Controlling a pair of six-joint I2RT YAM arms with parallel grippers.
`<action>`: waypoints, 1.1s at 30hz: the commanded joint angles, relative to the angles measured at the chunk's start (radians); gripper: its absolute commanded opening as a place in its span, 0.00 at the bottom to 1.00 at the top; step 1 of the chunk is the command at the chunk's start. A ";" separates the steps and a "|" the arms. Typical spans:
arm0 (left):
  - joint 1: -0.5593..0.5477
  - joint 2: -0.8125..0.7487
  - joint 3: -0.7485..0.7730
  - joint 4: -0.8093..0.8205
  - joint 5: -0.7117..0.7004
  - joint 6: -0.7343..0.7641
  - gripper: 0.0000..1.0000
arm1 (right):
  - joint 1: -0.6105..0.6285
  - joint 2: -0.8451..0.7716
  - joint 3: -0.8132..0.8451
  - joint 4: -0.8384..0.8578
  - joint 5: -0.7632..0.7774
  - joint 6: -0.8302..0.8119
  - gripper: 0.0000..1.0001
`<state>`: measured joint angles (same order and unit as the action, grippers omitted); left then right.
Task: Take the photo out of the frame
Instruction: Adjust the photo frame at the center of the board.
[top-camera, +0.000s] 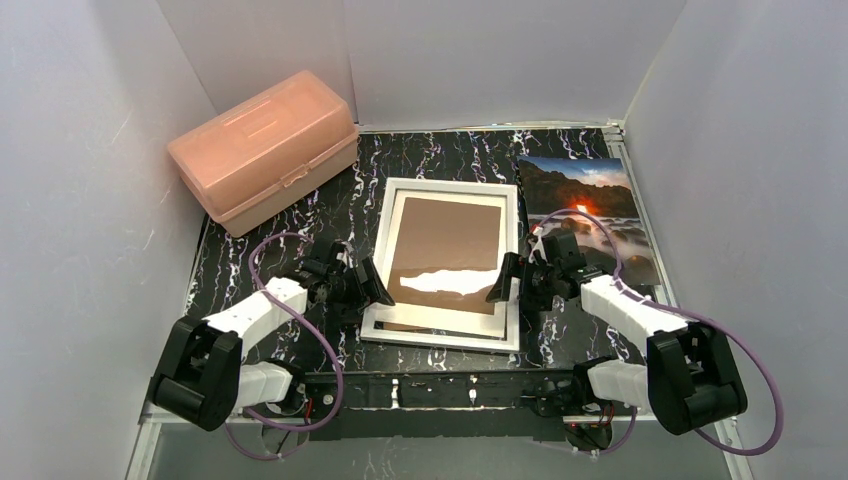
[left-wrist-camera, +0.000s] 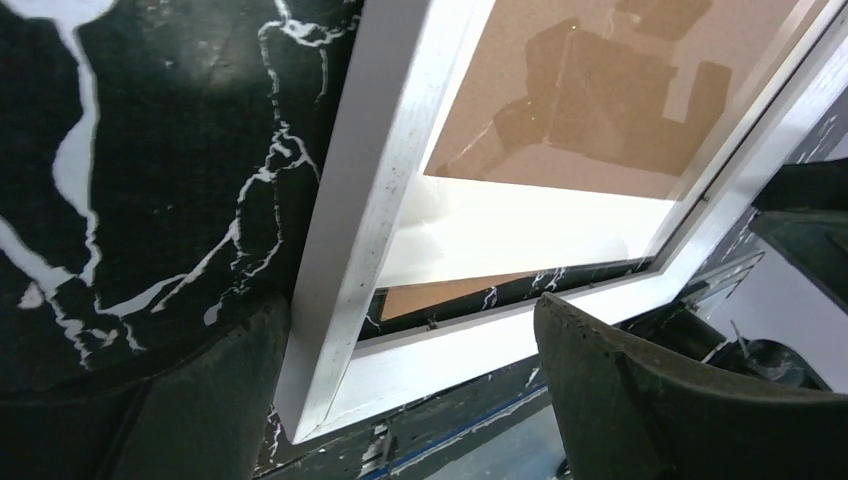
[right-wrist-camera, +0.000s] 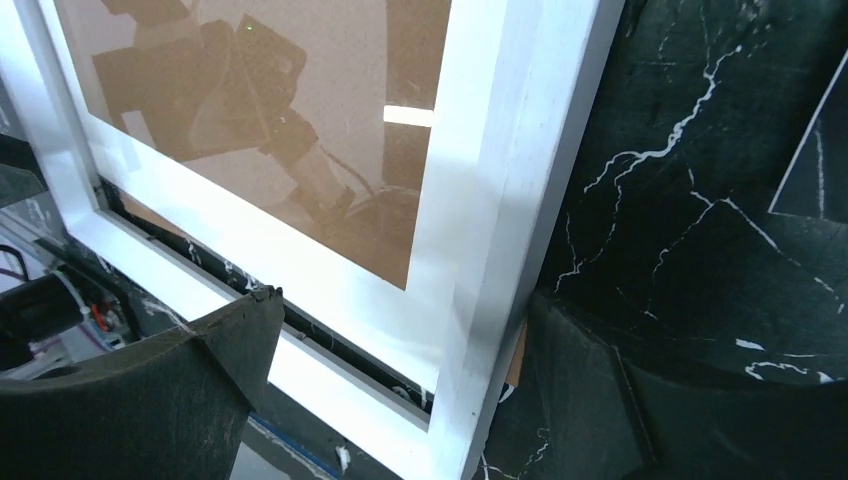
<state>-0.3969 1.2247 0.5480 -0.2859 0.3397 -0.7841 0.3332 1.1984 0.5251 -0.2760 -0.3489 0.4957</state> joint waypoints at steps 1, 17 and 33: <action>-0.036 0.048 -0.041 0.079 0.084 -0.063 0.89 | 0.038 -0.008 -0.022 0.032 -0.083 0.072 0.99; -0.053 -0.065 0.024 -0.122 -0.103 -0.025 0.92 | 0.037 -0.044 0.156 -0.114 0.163 0.014 0.99; 0.104 0.201 0.374 -0.137 -0.176 0.120 0.98 | -0.012 0.371 0.521 -0.074 0.415 -0.075 0.99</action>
<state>-0.3164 1.3502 0.8360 -0.4530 0.1635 -0.7052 0.3382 1.5066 0.9630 -0.3889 0.0010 0.4404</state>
